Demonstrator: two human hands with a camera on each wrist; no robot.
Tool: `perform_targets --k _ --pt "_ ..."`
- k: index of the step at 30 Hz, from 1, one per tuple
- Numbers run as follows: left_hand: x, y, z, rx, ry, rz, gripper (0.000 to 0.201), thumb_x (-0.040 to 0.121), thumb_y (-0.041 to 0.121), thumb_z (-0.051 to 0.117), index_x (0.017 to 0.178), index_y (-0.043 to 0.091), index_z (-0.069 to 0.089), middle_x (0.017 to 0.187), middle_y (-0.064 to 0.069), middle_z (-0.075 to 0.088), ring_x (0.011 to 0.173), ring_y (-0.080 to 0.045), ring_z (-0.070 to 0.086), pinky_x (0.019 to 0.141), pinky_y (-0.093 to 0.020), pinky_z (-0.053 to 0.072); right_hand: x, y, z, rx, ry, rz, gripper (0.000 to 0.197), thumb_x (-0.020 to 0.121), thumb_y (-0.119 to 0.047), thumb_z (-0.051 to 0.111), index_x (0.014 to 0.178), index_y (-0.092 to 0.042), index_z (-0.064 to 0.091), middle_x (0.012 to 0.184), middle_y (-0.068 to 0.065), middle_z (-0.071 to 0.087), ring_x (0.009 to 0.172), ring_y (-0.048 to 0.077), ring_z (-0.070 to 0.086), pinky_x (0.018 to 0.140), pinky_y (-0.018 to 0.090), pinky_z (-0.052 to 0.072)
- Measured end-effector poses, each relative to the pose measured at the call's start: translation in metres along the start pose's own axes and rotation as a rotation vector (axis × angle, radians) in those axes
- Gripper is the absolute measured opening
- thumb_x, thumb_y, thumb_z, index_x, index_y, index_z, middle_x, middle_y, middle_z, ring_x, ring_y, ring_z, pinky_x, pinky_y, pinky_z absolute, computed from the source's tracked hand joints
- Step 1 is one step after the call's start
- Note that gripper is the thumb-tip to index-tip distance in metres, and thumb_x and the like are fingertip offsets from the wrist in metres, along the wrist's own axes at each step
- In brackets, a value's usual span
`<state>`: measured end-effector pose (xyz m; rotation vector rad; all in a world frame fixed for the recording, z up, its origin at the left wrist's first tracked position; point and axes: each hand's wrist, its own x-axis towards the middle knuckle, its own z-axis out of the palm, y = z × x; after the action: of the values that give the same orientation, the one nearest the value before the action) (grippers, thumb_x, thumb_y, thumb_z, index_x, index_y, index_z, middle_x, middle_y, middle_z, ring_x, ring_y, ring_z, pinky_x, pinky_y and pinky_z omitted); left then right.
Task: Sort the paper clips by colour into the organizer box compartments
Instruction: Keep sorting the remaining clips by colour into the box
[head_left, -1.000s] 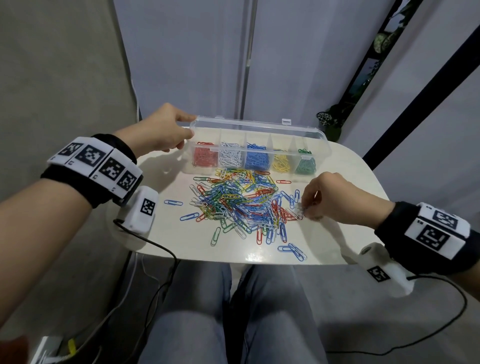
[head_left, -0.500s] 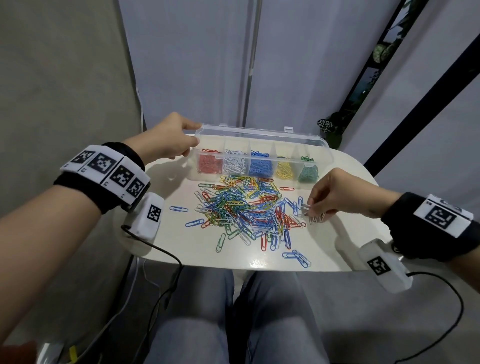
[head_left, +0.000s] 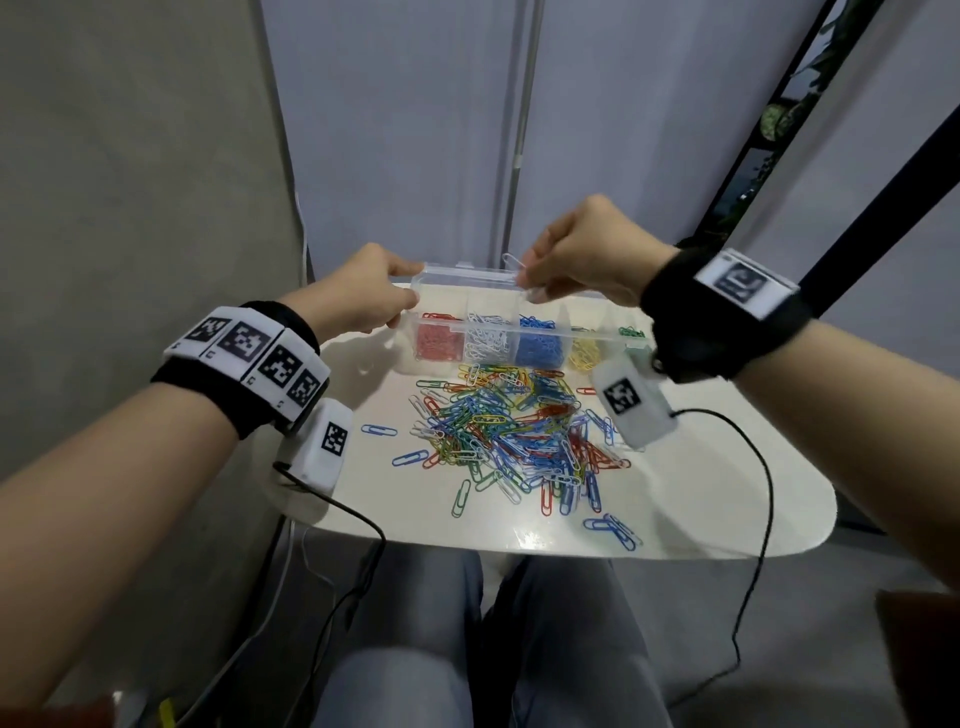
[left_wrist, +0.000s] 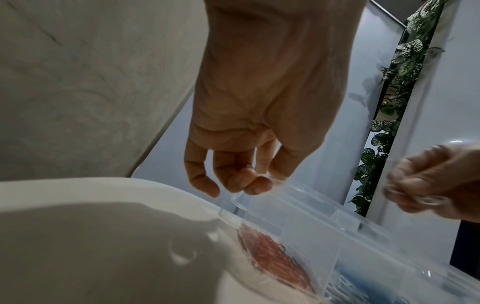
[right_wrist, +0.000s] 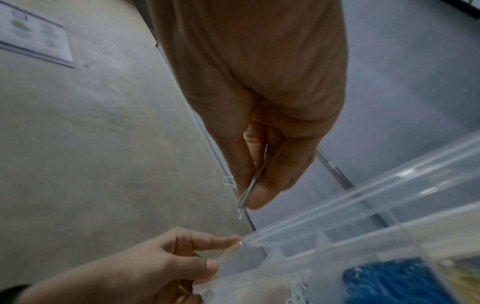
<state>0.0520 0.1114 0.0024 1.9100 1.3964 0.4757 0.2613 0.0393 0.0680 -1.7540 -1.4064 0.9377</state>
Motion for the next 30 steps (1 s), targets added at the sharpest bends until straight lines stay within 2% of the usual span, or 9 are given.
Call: perform_targets --k 2,6,9,11,16,18,22,27,30 --pt "-0.002 0.002 -0.001 0.018 0.003 -0.001 0.05 0.096 0.011 0.052 0.144 0.021 0.045 0.065 -0.009 0.054 0.052 -0.017 0.04 0.048 -0.025 0.035 0.014 -0.002 0.015 -0.077 -0.002 0.018 0.012 0.073 0.01 0.075 0.074 0.006 0.064 0.056 0.011 0.067 0.049 0.019 0.067 0.058 0.029 0.06" --pt "-0.001 0.002 0.0 0.02 -0.004 -0.007 0.05 0.096 0.012 0.053 0.144 0.022 0.045 0.066 -0.009 0.055 0.053 -0.018 0.04 0.049 -0.026 0.035 0.023 0.004 0.029 -0.246 -0.037 0.065 0.019 0.074 0.004 0.078 0.089 0.01 0.069 0.08 0.022 0.07 0.062 0.025 0.069 0.068 0.037 0.061" --pt "-0.001 0.002 0.0 0.019 -0.004 -0.011 0.049 0.096 0.012 0.053 0.144 0.022 0.044 0.067 -0.009 0.055 0.055 -0.018 0.04 0.049 -0.026 0.035 0.013 0.006 0.019 -0.249 -0.014 0.01 0.018 0.076 0.002 0.077 0.091 0.008 0.07 0.079 0.018 0.071 0.07 0.026 0.069 0.068 0.036 0.061" --pt "0.0 0.001 -0.001 0.016 -0.006 -0.005 0.049 0.096 0.013 0.053 0.144 0.022 0.045 0.069 -0.011 0.056 0.057 -0.019 0.042 0.051 -0.027 0.038 -0.005 0.006 0.006 -0.278 -0.022 -0.07 0.014 0.077 0.0 0.077 0.089 0.005 0.072 0.074 0.013 0.07 0.067 0.019 0.067 0.065 0.034 0.061" --pt "0.001 0.0 0.0 0.01 0.007 -0.007 0.048 0.096 0.014 0.054 0.143 0.023 0.046 0.07 -0.011 0.057 0.059 -0.018 0.045 0.058 -0.028 0.043 -0.067 0.023 -0.021 -0.534 -0.436 -0.165 0.009 0.078 -0.001 0.076 0.081 -0.009 0.073 0.063 -0.006 0.068 0.047 0.001 0.056 0.052 0.023 0.053" --pt "0.001 0.0 0.0 0.005 0.012 -0.008 0.048 0.095 0.014 0.054 0.143 0.023 0.047 0.071 -0.012 0.057 0.059 -0.019 0.045 0.058 -0.028 0.043 -0.085 0.046 -0.024 -0.605 -0.557 -0.128 0.012 0.077 -0.005 0.078 0.079 -0.016 0.072 0.061 -0.011 0.066 0.049 0.001 0.054 0.053 0.023 0.05" --pt "0.001 0.0 0.001 0.004 0.023 -0.011 0.048 0.095 0.014 0.054 0.142 0.023 0.048 0.068 -0.011 0.056 0.056 -0.019 0.044 0.055 -0.026 0.041 -0.109 0.089 -0.021 -0.63 -0.675 -0.062 0.015 0.07 -0.018 0.085 0.076 -0.018 0.071 0.07 -0.009 0.069 0.058 0.001 0.053 0.061 0.022 0.045" --pt "-0.001 0.002 0.002 0.011 0.026 -0.015 0.048 0.096 0.014 0.054 0.142 0.023 0.047 0.068 -0.011 0.056 0.056 -0.019 0.043 0.054 -0.026 0.04 -0.114 0.101 -0.012 -0.719 -0.63 -0.1 0.022 0.071 -0.021 0.084 0.071 -0.017 0.062 0.059 -0.011 0.056 0.054 0.004 0.046 0.053 0.015 0.035" --pt "-0.001 0.002 0.002 0.017 0.03 -0.016 0.048 0.096 0.013 0.054 0.142 0.022 0.046 0.066 -0.01 0.055 0.054 -0.019 0.041 0.051 -0.025 0.038 -0.097 0.101 -0.011 -0.785 -0.461 -0.199 0.015 0.075 -0.015 0.079 0.071 -0.014 0.065 0.063 -0.009 0.059 0.053 0.004 0.049 0.054 0.014 0.036"
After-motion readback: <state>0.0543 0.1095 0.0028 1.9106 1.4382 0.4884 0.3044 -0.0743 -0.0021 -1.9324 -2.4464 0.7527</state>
